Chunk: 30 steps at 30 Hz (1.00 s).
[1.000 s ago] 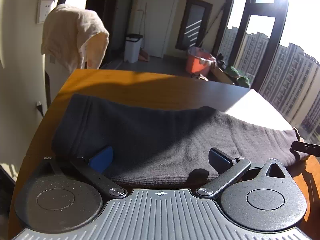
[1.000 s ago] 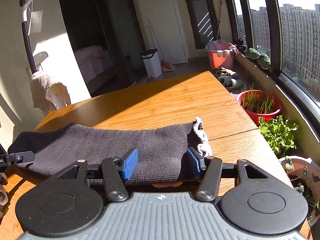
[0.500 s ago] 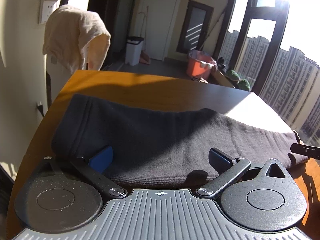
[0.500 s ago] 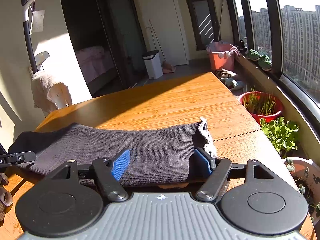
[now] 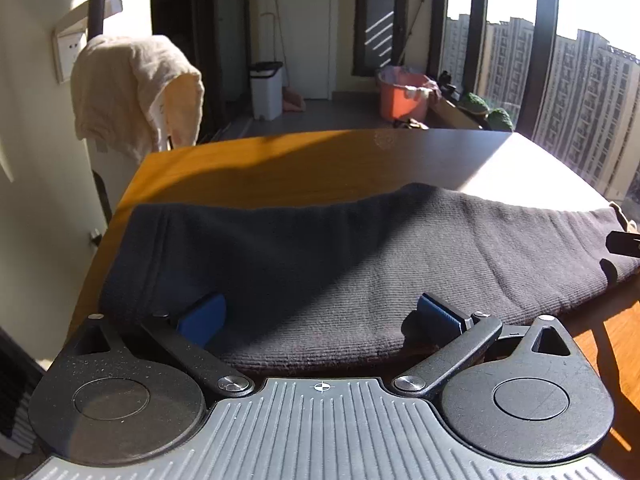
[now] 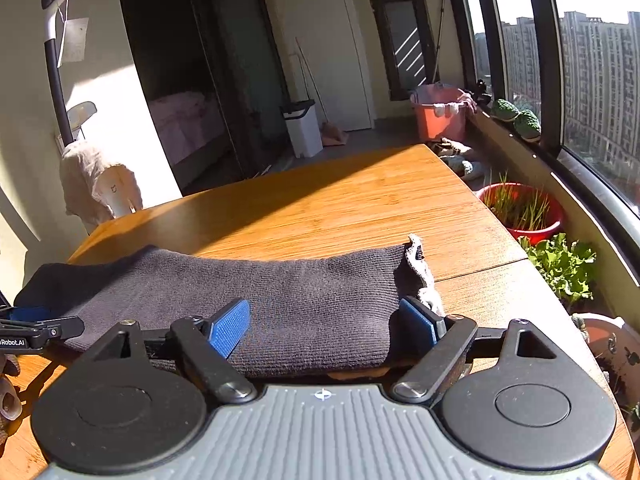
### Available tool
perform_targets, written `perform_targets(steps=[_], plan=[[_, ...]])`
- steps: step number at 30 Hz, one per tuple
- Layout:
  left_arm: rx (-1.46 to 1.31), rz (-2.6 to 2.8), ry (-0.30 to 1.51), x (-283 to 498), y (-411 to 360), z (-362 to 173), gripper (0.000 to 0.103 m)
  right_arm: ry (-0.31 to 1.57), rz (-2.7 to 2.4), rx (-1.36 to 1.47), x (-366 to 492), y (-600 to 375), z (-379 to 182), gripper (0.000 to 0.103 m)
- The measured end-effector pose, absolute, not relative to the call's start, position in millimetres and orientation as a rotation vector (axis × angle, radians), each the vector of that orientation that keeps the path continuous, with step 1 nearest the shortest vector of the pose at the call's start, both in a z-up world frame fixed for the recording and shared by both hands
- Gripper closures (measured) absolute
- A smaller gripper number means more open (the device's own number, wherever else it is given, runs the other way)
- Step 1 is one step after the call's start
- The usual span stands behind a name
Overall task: Fold clothes
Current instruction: 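Open both grippers and press the folded trousers flat, then move the right gripper to the white-patched cuff end of the folded trousers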
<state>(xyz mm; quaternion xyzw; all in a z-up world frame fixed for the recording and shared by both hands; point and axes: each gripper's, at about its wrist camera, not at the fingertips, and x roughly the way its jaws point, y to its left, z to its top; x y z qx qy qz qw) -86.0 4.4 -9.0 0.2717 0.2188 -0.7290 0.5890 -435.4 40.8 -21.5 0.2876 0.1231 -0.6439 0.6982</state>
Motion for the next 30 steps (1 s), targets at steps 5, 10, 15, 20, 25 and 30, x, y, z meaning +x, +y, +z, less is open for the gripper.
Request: perform_targets(steps=[5, 10, 15, 20, 25, 30], plan=[[0.432, -1.885, 0.66, -106.6, 11.6, 25.4, 0.0, 0.242, -1.424, 0.656, -440.9, 42.3, -22.1, 0.02], [0.474, -2.12, 0.594, -183.3, 11.7, 33.6, 0.0, 0.224, -1.422, 0.662, -443.3, 43.9, -22.1, 0.019], [0.529, -2.076, 0.712, -214.1, -1.9, -11.6, 0.0, 0.213, -1.452, 0.677, -447.1, 49.9, -22.7, 0.023], [0.573, -2.105, 0.583, -216.9, 12.4, -20.9, 0.0, 0.214, -1.434, 0.679, -445.8, 50.9, -22.6, 0.022], [0.604, -2.084, 0.543, -224.4, 16.2, -22.4, 0.0, 0.22, -1.428, 0.675, -443.4, 49.7, -22.3, 0.02], [0.606, -2.078, 0.54, -225.5, 18.7, -22.3, 0.0, 0.236, -1.432, 0.668, -441.8, 49.9, -22.2, 0.02]])
